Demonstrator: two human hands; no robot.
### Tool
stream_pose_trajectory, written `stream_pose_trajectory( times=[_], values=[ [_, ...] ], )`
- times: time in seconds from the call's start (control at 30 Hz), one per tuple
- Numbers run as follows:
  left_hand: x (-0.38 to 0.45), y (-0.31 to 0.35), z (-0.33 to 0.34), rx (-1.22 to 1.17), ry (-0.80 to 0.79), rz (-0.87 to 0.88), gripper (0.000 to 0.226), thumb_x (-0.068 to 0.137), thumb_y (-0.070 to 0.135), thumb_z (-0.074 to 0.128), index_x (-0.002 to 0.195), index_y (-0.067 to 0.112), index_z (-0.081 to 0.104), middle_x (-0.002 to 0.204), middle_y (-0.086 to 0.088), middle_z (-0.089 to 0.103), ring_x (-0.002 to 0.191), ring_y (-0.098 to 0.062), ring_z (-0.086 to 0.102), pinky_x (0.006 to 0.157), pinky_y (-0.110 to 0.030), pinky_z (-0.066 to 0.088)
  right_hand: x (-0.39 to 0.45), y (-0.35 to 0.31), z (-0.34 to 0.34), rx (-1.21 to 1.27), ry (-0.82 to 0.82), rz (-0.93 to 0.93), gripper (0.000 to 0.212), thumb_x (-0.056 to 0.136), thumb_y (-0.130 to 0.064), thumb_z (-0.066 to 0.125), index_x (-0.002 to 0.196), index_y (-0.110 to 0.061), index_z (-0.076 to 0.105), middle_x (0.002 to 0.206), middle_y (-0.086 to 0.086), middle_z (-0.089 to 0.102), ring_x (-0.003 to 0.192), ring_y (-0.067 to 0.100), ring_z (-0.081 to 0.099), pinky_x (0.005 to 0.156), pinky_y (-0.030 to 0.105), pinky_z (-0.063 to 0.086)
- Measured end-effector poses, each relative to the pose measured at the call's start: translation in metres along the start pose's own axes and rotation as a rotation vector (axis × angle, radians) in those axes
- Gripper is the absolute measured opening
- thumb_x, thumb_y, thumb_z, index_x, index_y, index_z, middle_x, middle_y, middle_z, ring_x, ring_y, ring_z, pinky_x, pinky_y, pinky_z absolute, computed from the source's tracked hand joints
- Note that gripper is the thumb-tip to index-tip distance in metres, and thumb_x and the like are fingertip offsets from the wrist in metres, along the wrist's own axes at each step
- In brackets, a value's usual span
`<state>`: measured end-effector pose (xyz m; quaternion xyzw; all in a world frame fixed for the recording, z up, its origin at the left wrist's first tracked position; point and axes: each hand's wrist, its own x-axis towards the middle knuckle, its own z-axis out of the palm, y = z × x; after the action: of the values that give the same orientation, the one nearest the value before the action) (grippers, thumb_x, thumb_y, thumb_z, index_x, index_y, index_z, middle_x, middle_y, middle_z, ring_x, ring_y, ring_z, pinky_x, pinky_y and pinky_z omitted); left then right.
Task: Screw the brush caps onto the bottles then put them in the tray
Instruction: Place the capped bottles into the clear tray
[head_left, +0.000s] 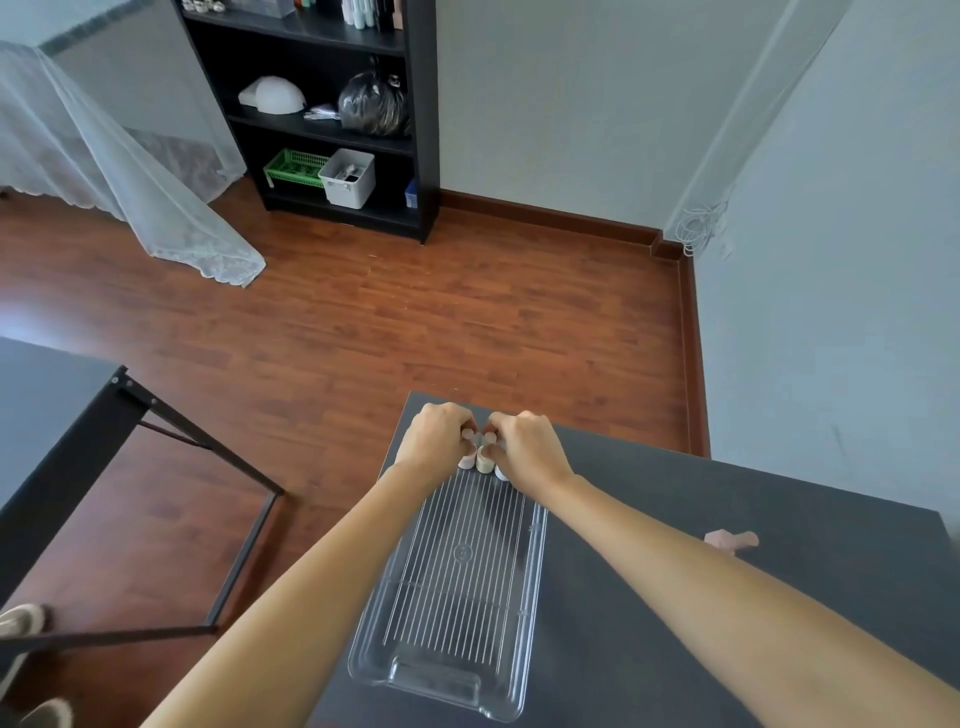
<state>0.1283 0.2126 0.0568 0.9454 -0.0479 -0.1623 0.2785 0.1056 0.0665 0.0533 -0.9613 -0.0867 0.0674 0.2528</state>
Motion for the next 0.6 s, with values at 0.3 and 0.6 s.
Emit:
stream_pose_trajectory(
  times=[0.3, 0.6],
  values=[
    [-0.034, -0.002, 0.001, -0.044, 0.104, -0.010, 0.038, 0.085, 0.007, 0.069, 0.122, 0.012, 0.065, 0.113, -0.008, 0.071, 0.103, -0.026, 0.066, 0.085, -0.040, 0.055, -0.027, 0.014, -0.023, 0.165, -0.006, 0.029, 0.038, 0.088, -0.028, 0.070, 0.121, -0.009, 0.065, 0.113, 0.013, 0.070, 0.112, 0.027, 0.059, 0.094, 0.037, 0.046],
    [-0.137, -0.031, 0.079, 0.009, 0.208, -0.023, 0.041, 0.097, 0.025, 0.060, 0.137, 0.015, 0.057, 0.148, -0.007, 0.049, 0.139, -0.025, 0.041, 0.114, -0.040, 0.035, -0.116, 0.090, -0.055, 0.162, 0.077, 0.277, 0.020, 0.095, -0.026, 0.059, 0.112, -0.020, 0.068, 0.111, -0.004, 0.070, 0.110, 0.016, 0.058, 0.091, 0.033, 0.035]
  ],
)
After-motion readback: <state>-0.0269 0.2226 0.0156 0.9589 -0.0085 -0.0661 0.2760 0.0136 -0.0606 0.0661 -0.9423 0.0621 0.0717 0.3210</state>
